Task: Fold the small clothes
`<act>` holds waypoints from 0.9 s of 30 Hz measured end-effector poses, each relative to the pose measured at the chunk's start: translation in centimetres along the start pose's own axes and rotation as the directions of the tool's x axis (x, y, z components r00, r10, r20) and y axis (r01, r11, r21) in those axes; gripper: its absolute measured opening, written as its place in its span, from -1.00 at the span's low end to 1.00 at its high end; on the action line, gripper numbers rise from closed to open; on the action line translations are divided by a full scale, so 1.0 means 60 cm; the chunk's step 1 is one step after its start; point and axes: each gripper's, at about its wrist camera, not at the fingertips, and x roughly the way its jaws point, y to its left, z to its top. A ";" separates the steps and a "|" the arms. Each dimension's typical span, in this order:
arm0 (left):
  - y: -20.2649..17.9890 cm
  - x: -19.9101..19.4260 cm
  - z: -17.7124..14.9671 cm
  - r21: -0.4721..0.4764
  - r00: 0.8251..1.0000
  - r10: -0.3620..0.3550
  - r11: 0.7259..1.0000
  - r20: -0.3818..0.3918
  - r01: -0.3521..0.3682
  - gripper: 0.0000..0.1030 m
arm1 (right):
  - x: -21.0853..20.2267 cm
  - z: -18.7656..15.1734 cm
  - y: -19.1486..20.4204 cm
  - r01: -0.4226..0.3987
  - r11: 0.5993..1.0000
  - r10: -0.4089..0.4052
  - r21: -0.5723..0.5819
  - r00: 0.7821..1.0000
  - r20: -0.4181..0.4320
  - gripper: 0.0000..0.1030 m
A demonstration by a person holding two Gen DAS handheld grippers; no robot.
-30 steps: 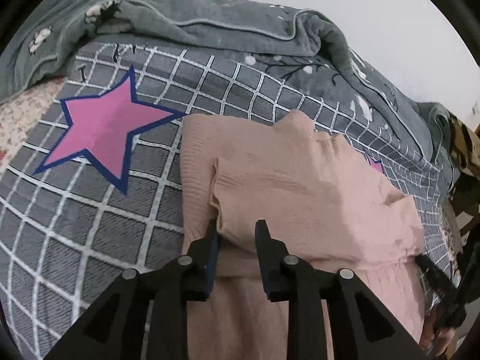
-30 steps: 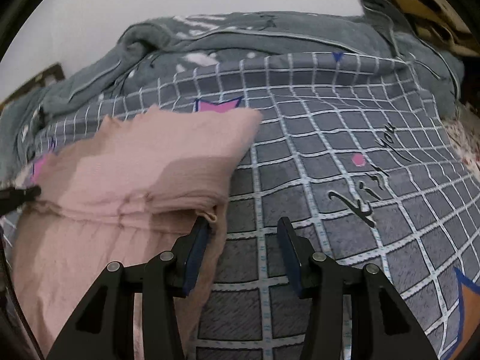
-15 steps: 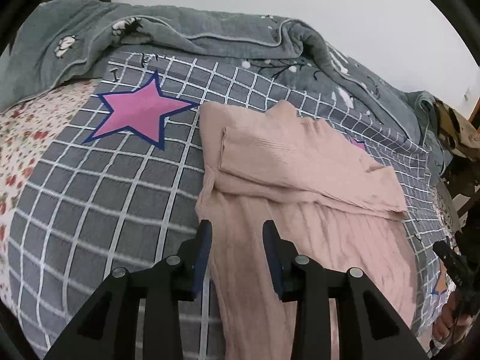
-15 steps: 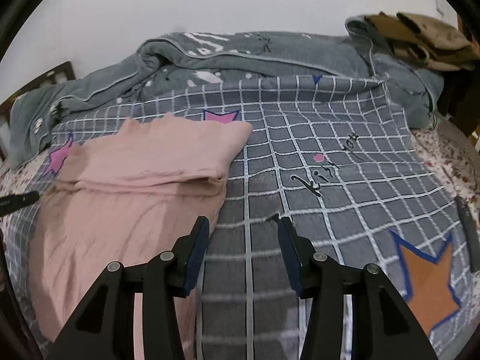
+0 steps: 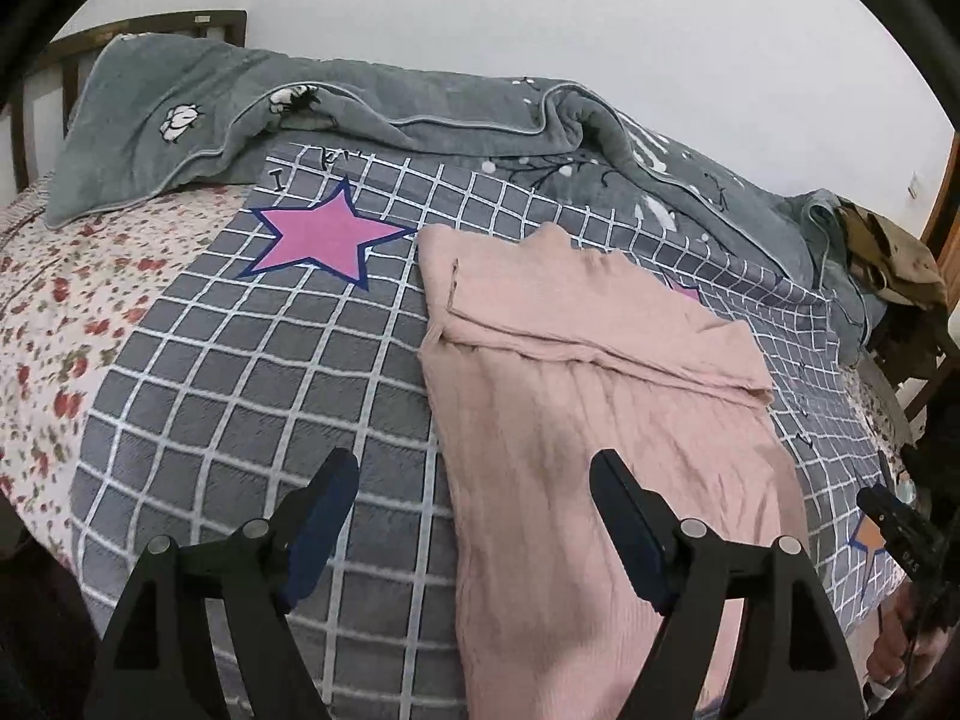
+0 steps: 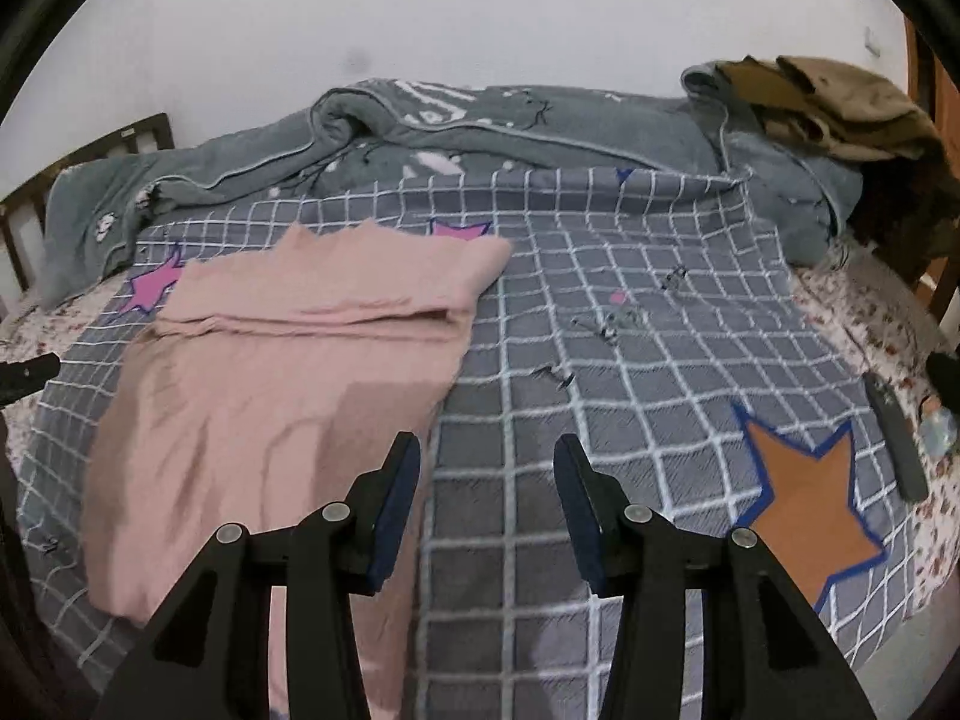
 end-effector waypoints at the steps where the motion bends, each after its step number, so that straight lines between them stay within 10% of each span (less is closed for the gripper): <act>1: 0.001 -0.005 -0.003 0.001 1.000 -0.001 1.000 0.000 0.001 0.52 | -0.003 -0.004 0.001 -0.007 1.000 0.007 -0.001 1.000 -0.005 -0.11; 27: -0.011 -0.051 -0.101 0.000 0.999 -0.009 1.000 -0.044 0.009 0.42 | -0.077 -0.084 0.023 -0.033 0.998 0.032 -0.061 0.999 -0.014 -0.15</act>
